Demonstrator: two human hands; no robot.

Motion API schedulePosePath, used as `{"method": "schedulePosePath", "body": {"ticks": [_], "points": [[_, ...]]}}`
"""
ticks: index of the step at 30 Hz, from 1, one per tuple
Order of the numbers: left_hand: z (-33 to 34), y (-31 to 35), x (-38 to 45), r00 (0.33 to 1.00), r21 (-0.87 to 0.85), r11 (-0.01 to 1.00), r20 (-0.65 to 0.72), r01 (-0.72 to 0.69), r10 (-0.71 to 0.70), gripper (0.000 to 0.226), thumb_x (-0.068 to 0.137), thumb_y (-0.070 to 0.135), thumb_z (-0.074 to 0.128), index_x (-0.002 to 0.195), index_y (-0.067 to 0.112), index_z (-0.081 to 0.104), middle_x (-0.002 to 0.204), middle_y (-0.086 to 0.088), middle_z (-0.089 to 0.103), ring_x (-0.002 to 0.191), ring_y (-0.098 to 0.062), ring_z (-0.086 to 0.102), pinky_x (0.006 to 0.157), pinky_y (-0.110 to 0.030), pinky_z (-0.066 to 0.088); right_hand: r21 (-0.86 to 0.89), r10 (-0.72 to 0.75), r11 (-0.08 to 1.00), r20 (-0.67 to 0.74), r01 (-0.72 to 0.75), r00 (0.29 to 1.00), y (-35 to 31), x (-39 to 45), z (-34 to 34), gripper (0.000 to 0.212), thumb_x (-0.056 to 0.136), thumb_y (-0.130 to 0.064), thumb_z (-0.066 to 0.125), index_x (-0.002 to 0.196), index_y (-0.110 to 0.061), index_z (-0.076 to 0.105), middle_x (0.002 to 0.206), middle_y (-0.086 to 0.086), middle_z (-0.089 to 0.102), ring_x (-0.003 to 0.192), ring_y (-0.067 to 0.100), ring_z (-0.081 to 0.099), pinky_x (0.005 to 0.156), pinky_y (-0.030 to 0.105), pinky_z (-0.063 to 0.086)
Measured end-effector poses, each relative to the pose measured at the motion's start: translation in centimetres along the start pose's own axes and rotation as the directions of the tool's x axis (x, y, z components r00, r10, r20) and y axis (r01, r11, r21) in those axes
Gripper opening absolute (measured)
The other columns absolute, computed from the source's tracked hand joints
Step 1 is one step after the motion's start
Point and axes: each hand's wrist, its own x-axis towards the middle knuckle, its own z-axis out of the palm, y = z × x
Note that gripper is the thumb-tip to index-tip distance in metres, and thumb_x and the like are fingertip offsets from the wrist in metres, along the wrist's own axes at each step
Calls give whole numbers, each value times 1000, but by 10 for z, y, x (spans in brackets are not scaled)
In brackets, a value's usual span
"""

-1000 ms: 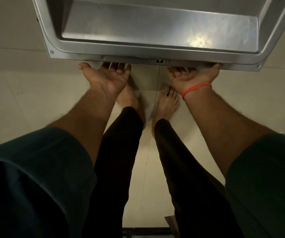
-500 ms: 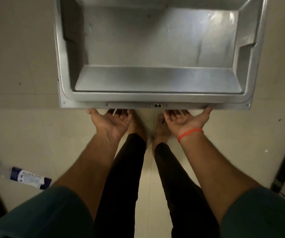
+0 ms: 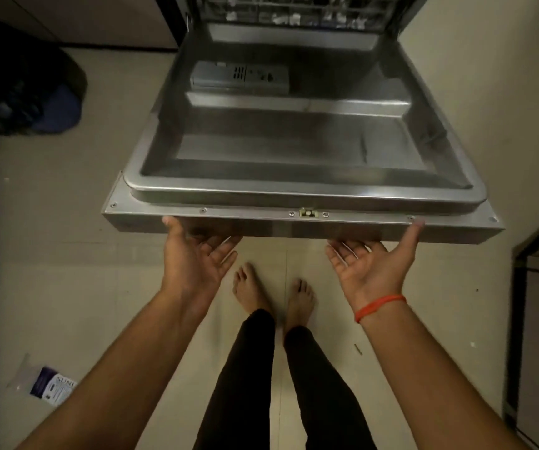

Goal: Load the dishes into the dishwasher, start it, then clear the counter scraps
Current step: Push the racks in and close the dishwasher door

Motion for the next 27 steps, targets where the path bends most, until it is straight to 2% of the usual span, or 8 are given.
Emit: {"method": "schedulePosePath", "body": {"ticks": [4, 7, 11, 15, 18, 21, 23, 27], "points": [[22, 36, -34, 974, 385, 894, 97, -228, 206, 76, 103, 65, 23, 148, 7, 42, 112, -8, 77, 104, -17, 75, 103, -37, 50, -149, -71, 985, 129, 90, 989, -39, -35, 27, 97, 85, -84, 32, 143, -7, 45, 127, 19, 62, 112, 34, 67, 95, 44, 51], [40, 64, -57, 928, 542, 755, 167, -369, 334, 45, 107, 51, 35, 118, 18, 64, 107, -5, 78, 102, -17, 75, 101, -36, 52, -243, -129, 953, 221, 183, 967, -68, -55, 50, 101, 85, -83, 31, 150, -5, 34, 129, 19, 60, 112, 32, 67, 100, 45, 50], [60, 96, -71, 868, 597, 645, 200, -476, 455, 27, 105, 36, 53, 101, 15, 68, 100, -1, 78, 104, -20, 73, 104, -40, 52, -319, -180, 903, 329, 289, 927, -96, -77, 77, 121, 74, -87, 37, 158, -3, 16, 144, 17, 52, 124, 26, 61, 106, 44, 46], [87, 119, -82, 801, 581, 570, 285, -581, 526, 13, 101, 31, 62, 108, 21, 67, 101, 11, 74, 110, -18, 70, 104, -44, 52, -282, -227, 889, 413, 361, 882, -118, -90, 106, 107, 84, -83, 29, 159, -9, 15, 160, 10, 35, 142, 23, 43, 116, 46, 36], [108, 132, -91, 747, 554, 519, 343, -650, 570, 54, 84, 45, 66, 132, 20, 59, 137, 9, 62, 119, -5, 63, 110, -47, 48, -253, -264, 879, 449, 405, 854, -133, -99, 127, 105, 87, -81, 29, 159, -9, 8, 164, 10, 25, 147, 22, 34, 119, 47, 32], [127, 138, -95, 687, 477, 501, 413, -722, 597, 35, 88, 37, 70, 116, 46, 52, 140, 22, 47, 116, 12, 56, 112, -40, 46, -259, -290, 853, 486, 453, 824, -146, -104, 145, 105, 86, -81, 29, 159, -10, 5, 165, 9, 20, 149, 21, 29, 120, 47, 30], [139, 145, -98, 646, 444, 472, 465, -762, 605, 40, 97, 25, 68, 115, 53, 47, 130, 36, 47, 129, 3, 51, 114, -35, 42, -273, -305, 829, 512, 489, 803, -154, -104, 158, 102, 87, -80, 29, 160, -14, 6, 166, 7, 18, 150, 21, 26, 121, 47, 28], [157, 157, -94, 583, 442, 385, 543, -810, 604, 81, 98, 27, 65, 163, 31, 16, 155, 30, 25, 136, 14, 39, 119, -31, 36, -358, -328, 727, 568, 586, 754, -169, -102, 180, 101, 80, -86, 32, 160, -29, 11, 166, -2, 20, 151, 16, 23, 119, 45, 28]]}}
